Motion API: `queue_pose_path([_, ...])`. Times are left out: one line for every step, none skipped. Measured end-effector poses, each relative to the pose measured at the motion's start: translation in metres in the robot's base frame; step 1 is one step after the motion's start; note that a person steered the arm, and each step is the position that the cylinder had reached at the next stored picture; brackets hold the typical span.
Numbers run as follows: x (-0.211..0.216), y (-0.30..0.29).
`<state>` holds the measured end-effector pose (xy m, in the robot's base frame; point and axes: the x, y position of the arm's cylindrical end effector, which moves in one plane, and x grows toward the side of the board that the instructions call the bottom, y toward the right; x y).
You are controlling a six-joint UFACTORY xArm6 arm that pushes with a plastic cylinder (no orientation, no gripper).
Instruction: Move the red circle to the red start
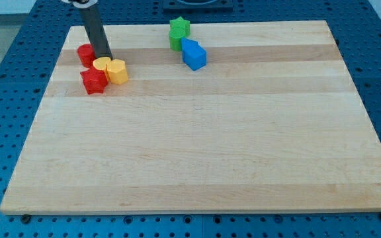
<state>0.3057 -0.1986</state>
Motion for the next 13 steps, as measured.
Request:
queue_pose_path([0.000, 0.000])
queue_pose_path([-0.011, 0.001])
queue_pose_path([-0.034, 0.000])
queue_pose_path([-0.037, -0.028])
queue_pose_path([-0.037, -0.037])
queue_pose_path([-0.037, -0.043])
queue_pose_path([-0.045, -0.055])
queue_pose_path([-0.048, -0.058])
queue_pose_path([-0.042, -0.058])
queue_pose_path([-0.012, -0.066])
queue_pose_path([0.019, -0.070])
queue_pose_path([0.034, -0.074])
queue_pose_path([0.023, -0.076])
